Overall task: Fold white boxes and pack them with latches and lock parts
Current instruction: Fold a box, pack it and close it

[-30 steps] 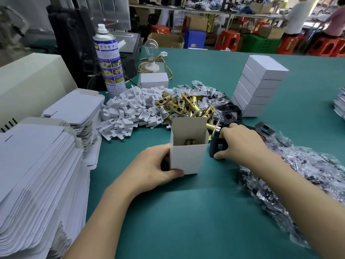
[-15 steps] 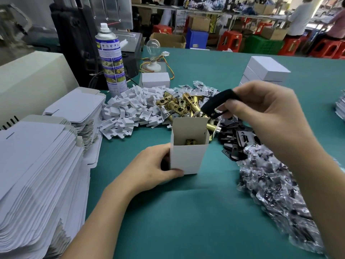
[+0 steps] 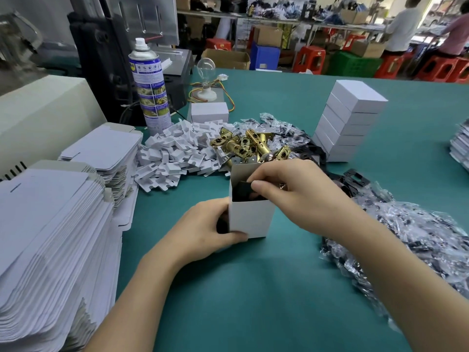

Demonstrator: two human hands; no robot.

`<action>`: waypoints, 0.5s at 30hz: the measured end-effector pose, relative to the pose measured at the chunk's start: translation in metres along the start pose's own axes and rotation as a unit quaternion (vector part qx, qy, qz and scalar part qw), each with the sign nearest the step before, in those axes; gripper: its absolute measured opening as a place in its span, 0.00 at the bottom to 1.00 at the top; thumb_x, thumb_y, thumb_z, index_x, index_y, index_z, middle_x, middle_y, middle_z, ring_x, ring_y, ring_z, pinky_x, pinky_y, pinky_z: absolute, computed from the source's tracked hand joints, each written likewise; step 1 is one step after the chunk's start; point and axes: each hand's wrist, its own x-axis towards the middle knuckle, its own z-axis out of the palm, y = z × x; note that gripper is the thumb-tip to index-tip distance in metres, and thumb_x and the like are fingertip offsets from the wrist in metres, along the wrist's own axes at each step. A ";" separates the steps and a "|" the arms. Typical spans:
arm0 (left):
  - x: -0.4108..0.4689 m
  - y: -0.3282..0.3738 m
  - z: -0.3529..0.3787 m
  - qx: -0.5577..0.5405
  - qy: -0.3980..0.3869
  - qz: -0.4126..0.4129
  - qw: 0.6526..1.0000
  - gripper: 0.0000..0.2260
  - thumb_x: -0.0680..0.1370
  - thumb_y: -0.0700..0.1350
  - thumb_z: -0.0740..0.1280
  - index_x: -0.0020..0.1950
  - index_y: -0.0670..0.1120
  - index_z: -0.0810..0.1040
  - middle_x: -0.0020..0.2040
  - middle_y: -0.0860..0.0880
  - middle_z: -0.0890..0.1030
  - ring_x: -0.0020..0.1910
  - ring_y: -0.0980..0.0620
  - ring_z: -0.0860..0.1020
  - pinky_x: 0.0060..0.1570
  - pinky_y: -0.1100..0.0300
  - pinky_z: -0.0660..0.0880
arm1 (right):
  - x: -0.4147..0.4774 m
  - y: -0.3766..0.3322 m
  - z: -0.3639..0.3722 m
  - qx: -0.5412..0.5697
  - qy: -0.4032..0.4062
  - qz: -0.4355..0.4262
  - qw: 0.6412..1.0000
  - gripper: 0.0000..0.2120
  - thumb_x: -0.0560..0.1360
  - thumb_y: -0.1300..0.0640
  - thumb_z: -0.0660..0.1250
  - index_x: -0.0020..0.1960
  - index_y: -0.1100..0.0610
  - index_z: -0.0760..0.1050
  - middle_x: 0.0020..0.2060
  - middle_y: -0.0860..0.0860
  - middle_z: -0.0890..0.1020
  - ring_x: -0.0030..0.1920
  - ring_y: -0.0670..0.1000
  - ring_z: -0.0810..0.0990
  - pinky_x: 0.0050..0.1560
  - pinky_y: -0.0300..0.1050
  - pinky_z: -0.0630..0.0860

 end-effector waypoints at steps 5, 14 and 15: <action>0.000 -0.001 0.000 0.002 0.002 -0.001 1.000 0.19 0.69 0.58 0.75 0.59 0.69 0.76 0.52 0.64 0.84 0.50 0.62 0.83 0.53 0.49 0.82 | 0.005 -0.001 0.000 -0.027 -0.060 0.009 0.998 0.08 0.83 0.54 0.65 0.53 0.46 0.83 0.42 0.35 0.80 0.45 0.38 0.77 0.45 0.35 0.70; 0.001 -0.002 0.000 0.007 0.001 -0.004 1.000 0.21 0.68 0.59 0.75 0.61 0.68 0.77 0.53 0.63 0.84 0.52 0.61 0.83 0.55 0.49 0.81 | -0.013 0.011 -0.029 0.116 0.144 -0.018 0.983 0.02 0.77 0.54 0.75 0.47 0.47 0.83 0.39 0.41 0.85 0.27 0.43 0.75 0.28 0.32 0.71; 0.001 -0.002 0.000 0.006 0.000 -0.004 1.000 0.22 0.68 0.60 0.75 0.61 0.68 0.77 0.53 0.63 0.84 0.51 0.61 0.82 0.55 0.49 0.81 | -0.017 0.019 -0.036 0.094 0.168 -0.012 0.981 0.02 0.76 0.51 0.75 0.45 0.47 0.83 0.38 0.40 0.85 0.27 0.42 0.75 0.30 0.30 0.70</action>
